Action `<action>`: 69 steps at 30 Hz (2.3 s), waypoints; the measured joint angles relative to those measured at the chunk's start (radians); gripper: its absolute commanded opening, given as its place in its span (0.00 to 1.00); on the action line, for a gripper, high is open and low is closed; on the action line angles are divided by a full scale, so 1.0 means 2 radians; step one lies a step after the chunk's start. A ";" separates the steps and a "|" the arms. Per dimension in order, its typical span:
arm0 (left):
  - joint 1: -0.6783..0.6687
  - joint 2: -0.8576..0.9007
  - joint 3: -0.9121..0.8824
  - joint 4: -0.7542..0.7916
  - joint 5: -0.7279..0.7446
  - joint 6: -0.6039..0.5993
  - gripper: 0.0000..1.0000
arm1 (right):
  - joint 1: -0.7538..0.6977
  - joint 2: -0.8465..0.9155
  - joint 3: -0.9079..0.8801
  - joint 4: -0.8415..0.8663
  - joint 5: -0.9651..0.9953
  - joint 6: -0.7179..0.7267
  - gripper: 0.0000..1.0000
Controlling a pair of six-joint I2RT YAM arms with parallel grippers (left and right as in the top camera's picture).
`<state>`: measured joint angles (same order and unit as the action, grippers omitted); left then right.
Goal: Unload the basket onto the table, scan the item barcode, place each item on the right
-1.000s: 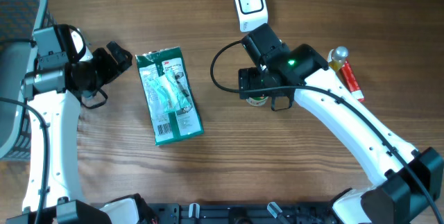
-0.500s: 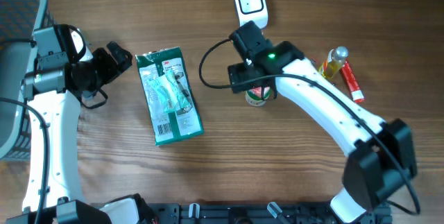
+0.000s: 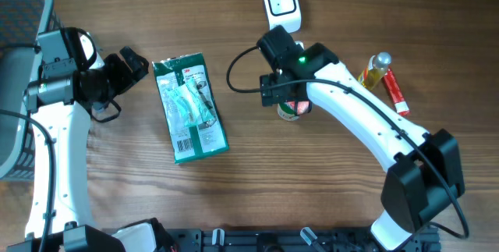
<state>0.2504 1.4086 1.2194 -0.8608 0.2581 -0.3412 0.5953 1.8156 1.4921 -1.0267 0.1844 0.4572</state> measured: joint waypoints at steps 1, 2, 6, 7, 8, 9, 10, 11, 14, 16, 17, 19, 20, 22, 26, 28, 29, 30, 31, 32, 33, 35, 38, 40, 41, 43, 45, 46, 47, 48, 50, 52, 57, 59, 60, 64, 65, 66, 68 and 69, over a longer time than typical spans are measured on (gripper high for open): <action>0.000 0.000 0.000 0.000 0.000 0.000 1.00 | -0.003 0.000 0.016 -0.025 0.000 0.013 1.00; 0.000 0.000 0.000 0.000 0.000 0.000 1.00 | -0.007 -0.002 0.029 -0.046 0.000 0.030 1.00; 0.000 0.000 0.000 0.000 0.000 0.000 1.00 | -0.034 -0.007 0.034 -0.057 0.000 0.082 1.00; 0.000 0.000 0.000 0.001 0.000 0.000 1.00 | -0.034 -0.007 0.029 -0.045 -0.005 0.076 1.00; 0.000 0.000 0.000 0.000 0.000 0.000 1.00 | -0.034 -0.007 0.023 -0.038 -0.015 0.066 1.00; 0.000 0.000 0.000 0.000 0.000 0.000 1.00 | -0.034 -0.007 0.020 -0.038 -0.027 0.062 1.00; 0.000 0.000 0.000 0.000 0.000 0.000 1.00 | -0.034 -0.007 0.016 -0.038 -0.041 0.060 1.00; 0.000 0.000 0.000 0.000 0.000 0.000 1.00 | -0.034 -0.007 0.015 -0.038 -0.053 0.059 1.00; 0.000 0.000 0.000 0.000 0.000 0.000 1.00 | -0.034 -0.007 0.014 -0.039 -0.105 0.059 1.00; 0.000 0.000 0.000 0.000 0.000 0.000 1.00 | -0.033 -0.007 0.014 -0.042 -0.122 0.060 1.00; 0.000 0.000 0.000 0.000 0.000 0.000 1.00 | -0.033 -0.007 0.014 -0.042 -0.130 0.059 1.00; 0.000 0.000 0.000 0.000 0.000 0.000 1.00 | -0.034 -0.007 0.014 -0.033 -0.130 0.032 1.00; 0.000 0.000 0.000 0.000 0.000 0.000 1.00 | -0.034 -0.007 0.014 -0.030 -0.126 0.017 1.00; 0.000 0.000 0.000 0.000 0.000 0.000 1.00 | -0.034 -0.007 0.014 -0.030 -0.117 -0.013 1.00; 0.000 0.000 0.000 0.000 0.000 0.000 1.00 | -0.055 -0.007 0.017 -0.033 -0.103 -0.068 1.00; 0.000 0.000 0.000 0.000 0.000 0.000 1.00 | -0.072 -0.007 0.016 -0.026 -0.101 -0.087 1.00; 0.000 0.000 0.000 0.000 0.000 0.000 1.00 | -0.075 -0.008 0.011 -0.018 -0.101 -0.091 1.00; 0.000 0.000 0.000 0.000 0.000 0.000 1.00 | -0.075 -0.008 0.006 -0.015 -0.101 -0.095 1.00; 0.000 0.000 0.000 0.000 0.000 0.000 1.00 | -0.075 -0.008 -0.001 -0.015 -0.105 -0.097 1.00; 0.000 0.000 0.000 0.000 0.000 0.000 1.00 | -0.075 -0.008 -0.005 -0.015 -0.121 -0.099 1.00; 0.000 0.000 0.000 0.000 0.000 0.000 1.00 | -0.075 -0.008 -0.005 -0.015 -0.132 -0.099 1.00; 0.000 0.000 0.000 0.000 0.000 0.000 1.00 | -0.074 -0.008 -0.005 -0.015 -0.148 -0.099 1.00; 0.000 0.000 0.000 0.000 0.000 0.000 1.00 | -0.073 -0.008 -0.005 -0.020 -0.164 -0.092 1.00; 0.000 0.000 0.000 0.000 0.000 0.000 1.00 | -0.073 -0.008 -0.005 -0.029 -0.183 -0.085 1.00; 0.000 0.000 0.000 0.000 0.000 0.000 1.00 | -0.073 -0.008 -0.005 -0.031 -0.188 -0.083 1.00; 0.000 0.000 0.000 0.000 0.000 0.000 1.00 | -0.073 -0.008 -0.005 -0.032 -0.195 -0.072 1.00; 0.000 0.000 0.000 0.000 0.000 0.000 1.00 | -0.073 -0.008 -0.005 -0.022 -0.187 -0.053 1.00; 0.000 0.000 0.000 0.000 0.000 0.000 1.00 | -0.073 -0.008 -0.005 -0.014 -0.182 -0.046 1.00; 0.000 0.000 0.000 0.000 0.000 0.000 1.00 | -0.072 -0.008 -0.005 -0.008 -0.179 -0.040 1.00; 0.000 0.000 0.000 0.000 0.000 0.000 1.00 | -0.068 -0.008 -0.005 -0.006 -0.170 -0.034 1.00; 0.000 0.000 0.000 0.000 0.000 0.000 1.00 | -0.051 -0.008 -0.005 -0.006 -0.142 -0.020 1.00; 0.000 0.000 0.000 0.000 0.000 0.000 1.00 | -0.020 -0.008 -0.005 -0.008 -0.090 0.009 1.00; 0.000 0.000 0.000 0.000 0.000 0.000 1.00 | -0.010 -0.008 -0.005 -0.025 -0.023 0.094 1.00; 0.000 0.000 0.000 0.000 0.000 0.000 1.00 | -0.010 -0.008 -0.005 -0.025 -0.016 0.098 1.00; 0.000 0.000 0.000 0.000 0.000 0.000 1.00 | -0.009 -0.008 -0.005 -0.025 -0.015 0.095 1.00; 0.000 0.000 0.000 0.000 0.000 0.000 1.00 | -0.008 -0.008 -0.005 -0.024 -0.015 0.075 1.00; 0.000 0.000 0.000 0.000 0.000 0.000 1.00 | -0.008 -0.008 -0.005 -0.024 -0.015 0.067 1.00; 0.000 0.000 0.000 0.000 0.000 0.000 1.00 | -0.008 -0.008 -0.005 -0.025 -0.015 0.060 1.00; 0.000 0.000 0.000 0.000 0.000 0.000 1.00 | -0.008 -0.008 -0.005 -0.025 -0.015 0.046 1.00; 0.000 0.000 0.000 0.000 0.000 0.000 1.00 | -0.008 -0.008 -0.008 -0.017 -0.015 0.037 1.00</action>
<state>0.2504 1.4086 1.2194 -0.8600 0.2581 -0.3412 0.5800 1.8004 1.4765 -1.0599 0.1543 0.5316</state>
